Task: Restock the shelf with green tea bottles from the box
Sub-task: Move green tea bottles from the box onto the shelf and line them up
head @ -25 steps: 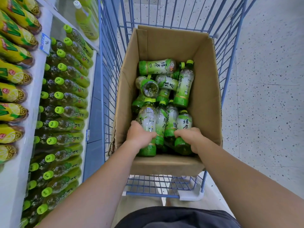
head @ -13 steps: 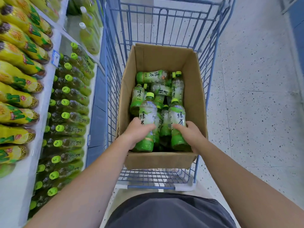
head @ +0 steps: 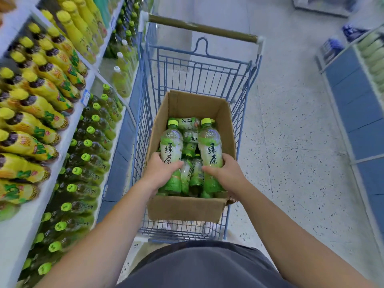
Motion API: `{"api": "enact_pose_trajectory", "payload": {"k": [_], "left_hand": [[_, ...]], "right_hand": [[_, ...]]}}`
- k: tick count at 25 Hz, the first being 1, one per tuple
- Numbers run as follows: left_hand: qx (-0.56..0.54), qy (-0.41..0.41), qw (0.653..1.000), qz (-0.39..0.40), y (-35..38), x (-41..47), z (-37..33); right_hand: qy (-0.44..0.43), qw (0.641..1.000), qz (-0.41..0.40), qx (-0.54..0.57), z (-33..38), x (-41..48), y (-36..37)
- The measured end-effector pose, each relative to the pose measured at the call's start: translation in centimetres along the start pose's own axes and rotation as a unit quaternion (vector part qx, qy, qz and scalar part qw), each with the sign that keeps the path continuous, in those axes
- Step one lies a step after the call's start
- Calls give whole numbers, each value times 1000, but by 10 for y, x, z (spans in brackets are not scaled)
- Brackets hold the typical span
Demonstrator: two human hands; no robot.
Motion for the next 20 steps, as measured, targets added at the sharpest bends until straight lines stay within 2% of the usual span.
{"api": "enact_pose_trajectory", "payload": {"k": [3,8,14,20], "left_hand": [[-29,33,997,-67,-16,-36,-9],[-88,24,970,-228,-45,-119,1],[-194,21,895,-400,-71,-243,48],[-209,7,827,-523,-105,-370,121]], "right_hand": [[-58,997,43,-31,25,-14,7],[-163,968,157,-108,58,-40,36],[-252,913,291,-136,74,-107,99],[-311,841,402,-189,81,-211,178]]}}
Point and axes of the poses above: each hand's wrist, its own x-axis towards the middle knuckle, its own y-axis out of the palm, z = x × y, the point moved 6 cm from there along x, towards the middle knuckle
